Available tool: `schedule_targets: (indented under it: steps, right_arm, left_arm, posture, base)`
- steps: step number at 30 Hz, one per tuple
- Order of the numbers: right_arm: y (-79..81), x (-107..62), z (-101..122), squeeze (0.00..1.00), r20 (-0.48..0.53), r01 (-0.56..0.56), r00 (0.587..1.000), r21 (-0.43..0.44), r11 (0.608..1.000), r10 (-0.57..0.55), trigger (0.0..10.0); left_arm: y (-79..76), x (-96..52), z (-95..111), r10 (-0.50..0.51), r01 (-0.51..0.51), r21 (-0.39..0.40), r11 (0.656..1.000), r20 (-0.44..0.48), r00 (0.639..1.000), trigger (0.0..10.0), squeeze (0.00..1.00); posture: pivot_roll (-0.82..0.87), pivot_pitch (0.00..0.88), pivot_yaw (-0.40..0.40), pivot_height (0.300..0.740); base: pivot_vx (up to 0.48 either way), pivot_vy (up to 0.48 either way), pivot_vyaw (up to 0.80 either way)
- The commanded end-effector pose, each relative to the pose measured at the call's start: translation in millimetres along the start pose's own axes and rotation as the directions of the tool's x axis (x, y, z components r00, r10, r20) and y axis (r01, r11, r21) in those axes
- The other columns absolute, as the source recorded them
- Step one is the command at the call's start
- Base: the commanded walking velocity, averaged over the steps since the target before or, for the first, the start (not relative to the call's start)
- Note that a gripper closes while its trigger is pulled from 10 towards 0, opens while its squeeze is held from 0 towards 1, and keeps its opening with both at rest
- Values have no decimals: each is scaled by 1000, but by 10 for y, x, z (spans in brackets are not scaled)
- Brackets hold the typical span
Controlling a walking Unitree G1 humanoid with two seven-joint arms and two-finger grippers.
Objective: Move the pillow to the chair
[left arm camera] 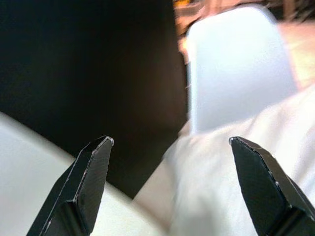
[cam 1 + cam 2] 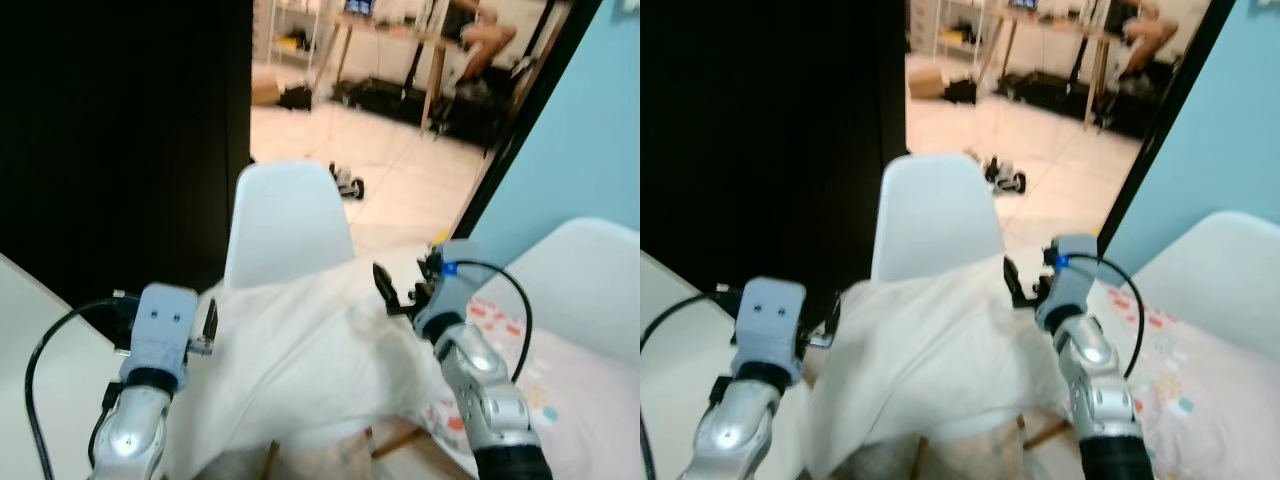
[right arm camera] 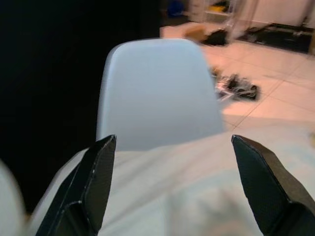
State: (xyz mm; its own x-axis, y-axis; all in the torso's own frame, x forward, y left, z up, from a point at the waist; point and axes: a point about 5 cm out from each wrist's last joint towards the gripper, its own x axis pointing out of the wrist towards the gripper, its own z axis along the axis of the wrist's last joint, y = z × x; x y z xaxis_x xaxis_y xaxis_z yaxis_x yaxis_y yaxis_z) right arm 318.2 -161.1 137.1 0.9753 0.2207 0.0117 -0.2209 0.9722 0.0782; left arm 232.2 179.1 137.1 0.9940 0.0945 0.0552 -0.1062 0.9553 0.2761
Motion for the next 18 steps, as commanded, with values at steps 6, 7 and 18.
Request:
schedule_targets:
  steps: [6, 7, 18]
  right_arm:
    - [-45, -18, -69, 0, -48, 26, 999, -2, 1000, -26, 10000]
    - [-48, -18, -71, 0, -50, 27, 998, -1, 1000, -27, 10000]
    - [-160, -14, -124, 0, -95, 113, 990, 71, 991, -106, 10000]
  left_arm:
    - [-25, -12, -61, -12, 11, -39, 999, -31, 999, 10000, 0]
    - [-24, -12, -63, -11, 10, -42, 999, -32, 999, 10000, 0]
    - [-37, -4, -63, -21, 21, -43, 999, -19, 1000, 10000, 0]
  posture:
    - [37, 0, -128, 731]
    - [37, 0, -128, 731]
    - [36, 0, -133, 731]
  base:
    - [-380, 0, -381]
    - [-382, 0, -763]
    - [-238, 0, -769]
